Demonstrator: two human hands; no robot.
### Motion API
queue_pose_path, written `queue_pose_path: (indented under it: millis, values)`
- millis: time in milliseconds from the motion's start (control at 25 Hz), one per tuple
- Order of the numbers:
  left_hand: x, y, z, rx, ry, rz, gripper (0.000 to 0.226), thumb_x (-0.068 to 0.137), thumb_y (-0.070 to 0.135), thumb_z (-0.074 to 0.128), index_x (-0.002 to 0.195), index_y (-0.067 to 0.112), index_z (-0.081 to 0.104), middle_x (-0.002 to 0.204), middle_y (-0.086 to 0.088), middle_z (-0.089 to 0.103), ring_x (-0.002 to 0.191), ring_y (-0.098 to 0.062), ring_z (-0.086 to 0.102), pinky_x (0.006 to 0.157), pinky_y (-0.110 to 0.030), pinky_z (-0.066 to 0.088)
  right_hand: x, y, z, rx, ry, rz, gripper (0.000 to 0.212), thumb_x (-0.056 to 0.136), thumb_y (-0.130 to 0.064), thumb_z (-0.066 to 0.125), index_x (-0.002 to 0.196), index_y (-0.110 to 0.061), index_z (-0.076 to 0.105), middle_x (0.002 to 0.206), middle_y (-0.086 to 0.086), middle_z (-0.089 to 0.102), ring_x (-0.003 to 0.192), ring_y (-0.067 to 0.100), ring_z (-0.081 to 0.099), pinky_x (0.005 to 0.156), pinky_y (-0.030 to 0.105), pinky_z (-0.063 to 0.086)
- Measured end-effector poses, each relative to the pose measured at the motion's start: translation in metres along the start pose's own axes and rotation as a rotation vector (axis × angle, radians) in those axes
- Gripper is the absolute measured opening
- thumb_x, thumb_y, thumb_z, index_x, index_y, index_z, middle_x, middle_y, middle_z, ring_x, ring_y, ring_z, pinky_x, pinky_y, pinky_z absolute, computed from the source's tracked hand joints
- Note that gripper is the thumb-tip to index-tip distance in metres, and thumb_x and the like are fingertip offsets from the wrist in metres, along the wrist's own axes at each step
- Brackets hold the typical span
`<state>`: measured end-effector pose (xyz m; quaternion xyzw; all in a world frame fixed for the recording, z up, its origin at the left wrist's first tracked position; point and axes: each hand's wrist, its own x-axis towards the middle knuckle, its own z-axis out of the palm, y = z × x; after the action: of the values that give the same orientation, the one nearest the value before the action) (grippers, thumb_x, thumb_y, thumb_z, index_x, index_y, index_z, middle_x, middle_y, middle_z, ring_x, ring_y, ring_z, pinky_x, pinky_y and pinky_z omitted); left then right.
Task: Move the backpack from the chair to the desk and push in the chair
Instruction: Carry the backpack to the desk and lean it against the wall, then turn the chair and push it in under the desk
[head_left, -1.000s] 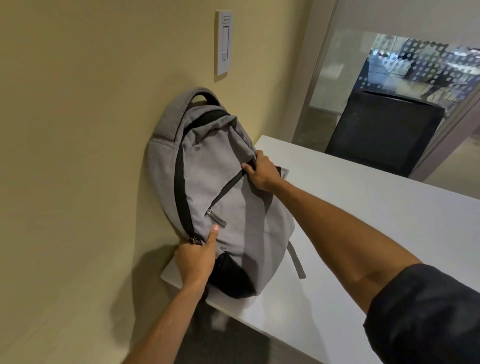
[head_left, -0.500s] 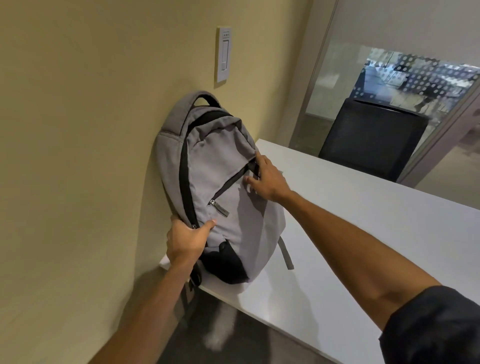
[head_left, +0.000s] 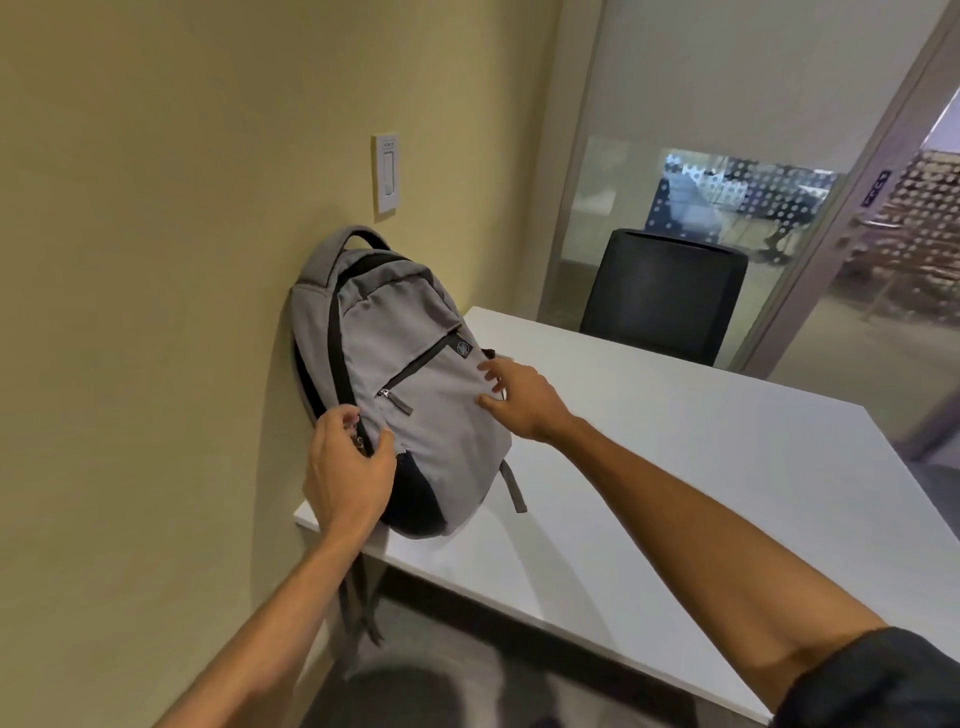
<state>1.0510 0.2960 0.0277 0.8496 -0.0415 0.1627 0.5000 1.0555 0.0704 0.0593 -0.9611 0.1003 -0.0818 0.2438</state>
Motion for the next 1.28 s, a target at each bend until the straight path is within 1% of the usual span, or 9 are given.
queue_pose_path:
  millis: [80, 200, 360, 560, 720, 840, 920, 1160, 1280]
  values:
    - [-0.024, 0.012, -0.007, -0.027, -0.06, 0.045, 0.008, 0.082, 0.025, 0.065, 0.087, 0.021, 0.06, 0.082, 0.004, 0.066, 0.075, -0.018, 0.061, 0.061, -0.03, 0.043, -0.031, 0.001, -0.016, 0.008, 0.02, 0.003, 0.04, 0.092, -0.038, 0.06, 0.127, -0.019, 0.06, 0.126, 0.003, 0.065, 0.105, 0.018, 0.062, 0.094, 0.036, 0.052]
    - [-0.072, 0.032, -0.018, -0.02, -0.154, 0.093, 0.009, 0.082, 0.027, 0.063, 0.074, 0.023, 0.061, 0.068, 0.008, 0.064, 0.067, -0.015, 0.062, 0.063, -0.037, 0.053, -0.094, 0.009, -0.042, 0.074, 0.079, -0.004, 0.032, 0.093, -0.035, 0.06, 0.118, -0.016, 0.067, 0.118, 0.003, 0.069, 0.099, 0.016, 0.064, 0.09, 0.034, 0.054]
    - [-0.158, 0.071, -0.038, -0.032, -0.248, 0.169, 0.012, 0.084, 0.027, 0.064, 0.075, 0.019, 0.063, 0.071, 0.006, 0.065, 0.071, -0.011, 0.062, 0.068, -0.037, 0.054, -0.208, 0.034, -0.08, 0.126, 0.127, -0.021, 0.029, 0.093, -0.034, 0.06, 0.113, -0.015, 0.07, 0.112, 0.002, 0.072, 0.095, 0.014, 0.066, 0.087, 0.034, 0.056]
    - [-0.277, 0.128, -0.048, -0.147, -0.34, 0.236, 0.009, 0.086, 0.023, 0.065, 0.08, 0.018, 0.065, 0.074, 0.009, 0.064, 0.075, -0.004, 0.061, 0.073, -0.032, 0.052, -0.349, 0.077, -0.124, 0.131, 0.161, 0.018, 0.027, 0.095, -0.032, 0.058, 0.112, -0.015, 0.07, 0.114, 0.003, 0.07, 0.097, 0.015, 0.065, 0.087, 0.03, 0.054]
    - [-0.374, 0.161, -0.051, -0.188, -0.439, 0.235, 0.011, 0.088, 0.026, 0.064, 0.089, 0.015, 0.068, 0.087, 0.004, 0.069, 0.083, -0.007, 0.063, 0.077, -0.028, 0.05, -0.441, 0.107, -0.154, 0.111, 0.161, 0.071, 0.026, 0.094, -0.034, 0.057, 0.109, -0.017, 0.07, 0.113, 0.002, 0.071, 0.096, 0.015, 0.064, 0.086, 0.031, 0.054]
    - [-0.43, 0.176, -0.046, -0.173, -0.525, 0.26, 0.012, 0.089, 0.027, 0.063, 0.092, 0.016, 0.068, 0.09, 0.005, 0.068, 0.085, -0.008, 0.062, 0.075, -0.021, 0.046, -0.497, 0.126, -0.173, 0.085, 0.186, 0.13, 0.027, 0.094, -0.035, 0.058, 0.11, -0.017, 0.07, 0.113, 0.001, 0.071, 0.096, 0.015, 0.064, 0.085, 0.03, 0.052]
    - [-0.458, 0.183, -0.041, -0.16, -0.6, 0.286, 0.012, 0.089, 0.029, 0.063, 0.091, 0.019, 0.067, 0.089, 0.008, 0.067, 0.084, -0.006, 0.062, 0.072, -0.019, 0.046, -0.528, 0.137, -0.182, 0.074, 0.211, 0.175, 0.026, 0.093, -0.036, 0.058, 0.109, -0.019, 0.07, 0.112, -0.001, 0.071, 0.096, 0.014, 0.064, 0.085, 0.03, 0.052]
    - [-0.504, 0.205, -0.027, -0.205, -0.833, 0.369, 0.01, 0.088, 0.031, 0.062, 0.089, 0.022, 0.066, 0.087, 0.01, 0.067, 0.082, -0.003, 0.062, 0.076, -0.027, 0.054, -0.612, 0.158, -0.203, 0.021, 0.256, 0.391, 0.026, 0.092, -0.039, 0.058, 0.108, -0.021, 0.07, 0.111, -0.002, 0.071, 0.094, 0.012, 0.065, 0.088, 0.035, 0.055]
    - [-0.528, 0.221, -0.025, -0.234, -0.901, 0.41, 0.01, 0.087, 0.033, 0.061, 0.088, 0.023, 0.066, 0.086, 0.011, 0.067, 0.081, -0.004, 0.063, 0.076, -0.03, 0.056, -0.651, 0.16, -0.213, -0.009, 0.273, 0.454, 0.028, 0.093, -0.035, 0.059, 0.11, -0.016, 0.07, 0.113, 0.0, 0.071, 0.095, 0.013, 0.064, 0.084, 0.028, 0.051]
